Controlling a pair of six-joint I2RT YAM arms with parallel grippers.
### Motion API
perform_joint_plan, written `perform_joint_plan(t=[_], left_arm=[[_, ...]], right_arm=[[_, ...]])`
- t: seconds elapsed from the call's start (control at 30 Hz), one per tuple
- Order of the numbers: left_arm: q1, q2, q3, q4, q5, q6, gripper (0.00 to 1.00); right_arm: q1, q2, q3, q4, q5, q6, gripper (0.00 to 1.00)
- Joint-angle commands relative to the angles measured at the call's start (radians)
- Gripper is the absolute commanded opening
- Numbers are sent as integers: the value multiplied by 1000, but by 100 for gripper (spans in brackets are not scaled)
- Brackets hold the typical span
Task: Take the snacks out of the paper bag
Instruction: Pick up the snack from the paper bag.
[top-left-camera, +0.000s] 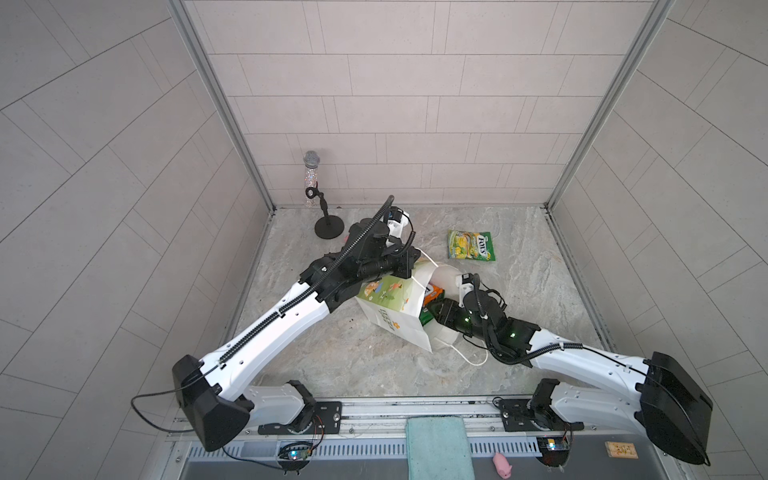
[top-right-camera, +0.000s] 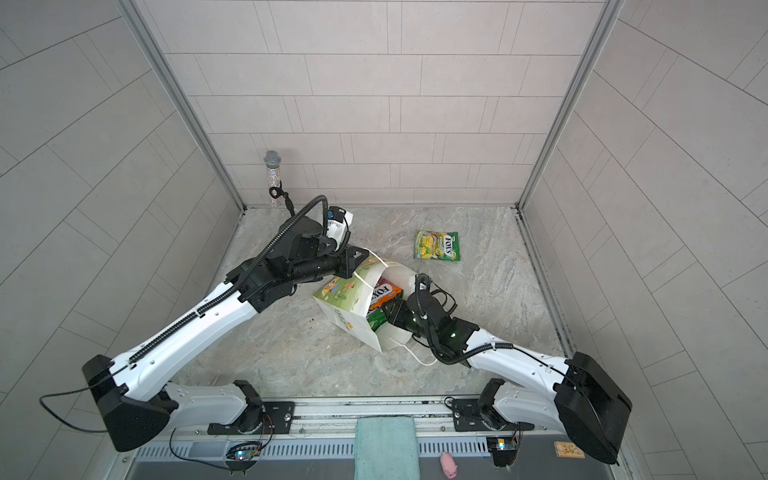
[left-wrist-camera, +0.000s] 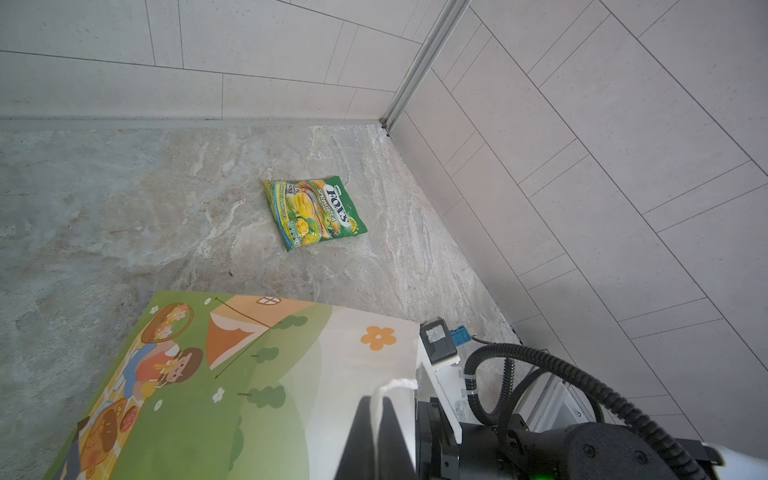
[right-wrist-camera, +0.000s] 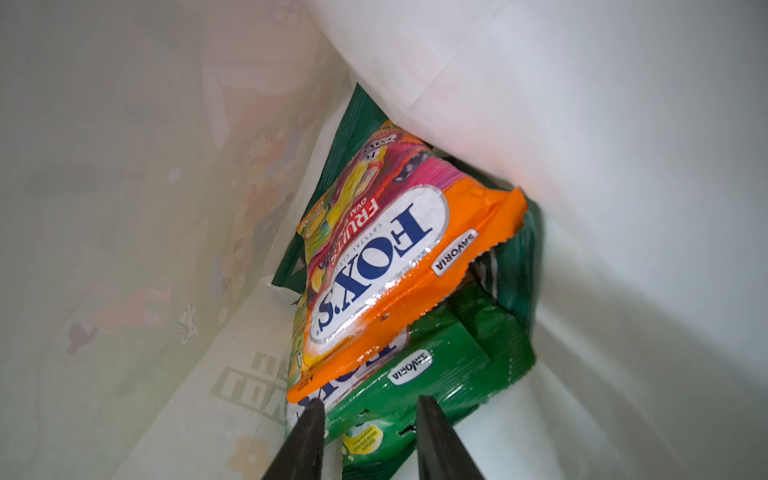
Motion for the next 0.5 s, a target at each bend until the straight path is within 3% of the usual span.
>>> perform_joint_plan(t=[0.0,0.47], left_arm=[[-4,4,39,7,1,15,0],[-5,25,49,16,-12,5,0]], right_arm=[[3,17,29,7,37,51,36],[24,100,104,-27,23,23,29]])
